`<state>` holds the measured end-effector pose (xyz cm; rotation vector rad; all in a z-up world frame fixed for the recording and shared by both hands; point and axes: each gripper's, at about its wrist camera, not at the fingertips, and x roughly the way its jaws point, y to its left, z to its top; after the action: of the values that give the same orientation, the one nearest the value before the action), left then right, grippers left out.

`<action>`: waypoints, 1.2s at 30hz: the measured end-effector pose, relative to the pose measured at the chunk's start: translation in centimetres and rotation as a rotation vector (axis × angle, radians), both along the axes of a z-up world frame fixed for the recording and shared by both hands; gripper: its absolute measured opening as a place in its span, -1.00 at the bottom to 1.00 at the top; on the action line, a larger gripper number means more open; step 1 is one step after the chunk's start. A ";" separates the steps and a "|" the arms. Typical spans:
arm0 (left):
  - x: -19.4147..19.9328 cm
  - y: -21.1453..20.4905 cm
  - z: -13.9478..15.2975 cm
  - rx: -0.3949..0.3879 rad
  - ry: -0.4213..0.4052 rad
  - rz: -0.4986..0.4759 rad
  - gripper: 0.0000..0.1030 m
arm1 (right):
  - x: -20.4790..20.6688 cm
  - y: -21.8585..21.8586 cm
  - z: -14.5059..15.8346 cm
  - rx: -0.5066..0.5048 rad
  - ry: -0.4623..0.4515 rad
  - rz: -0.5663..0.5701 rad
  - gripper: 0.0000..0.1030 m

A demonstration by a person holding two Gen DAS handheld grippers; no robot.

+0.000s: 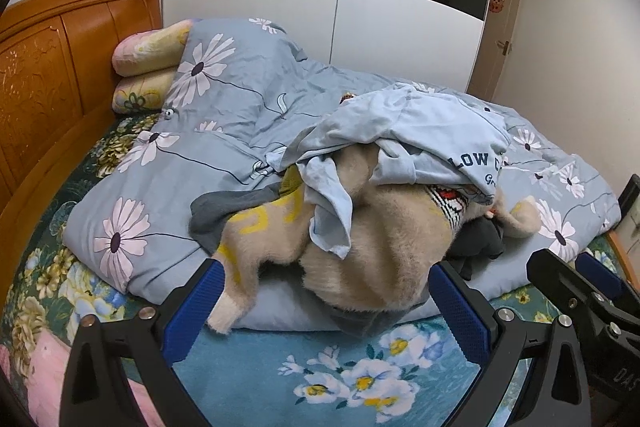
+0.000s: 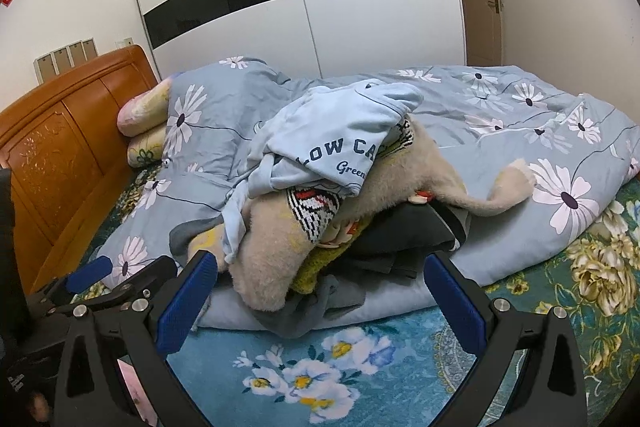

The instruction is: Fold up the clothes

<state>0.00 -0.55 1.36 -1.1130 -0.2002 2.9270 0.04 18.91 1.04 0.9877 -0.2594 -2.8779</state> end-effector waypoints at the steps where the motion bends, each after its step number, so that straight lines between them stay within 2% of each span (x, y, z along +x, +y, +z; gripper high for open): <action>1: 0.0 0.0 0.0 0.001 0.001 0.001 1.00 | 0.0 0.0 0.0 0.000 0.002 0.003 1.00; 25: -0.6 -0.2 -0.3 0.002 0.001 -0.014 1.00 | -0.6 -0.3 -0.3 -0.007 0.002 0.038 1.00; 36: -2.3 0.2 -1.4 0.006 -0.005 -0.025 1.00 | -2.1 0.0 -1.2 0.004 -0.006 0.055 1.00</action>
<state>-2.35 -0.32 -0.05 -1.1140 -0.1933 2.9006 -2.09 18.91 -0.15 0.9884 -0.2229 -2.8273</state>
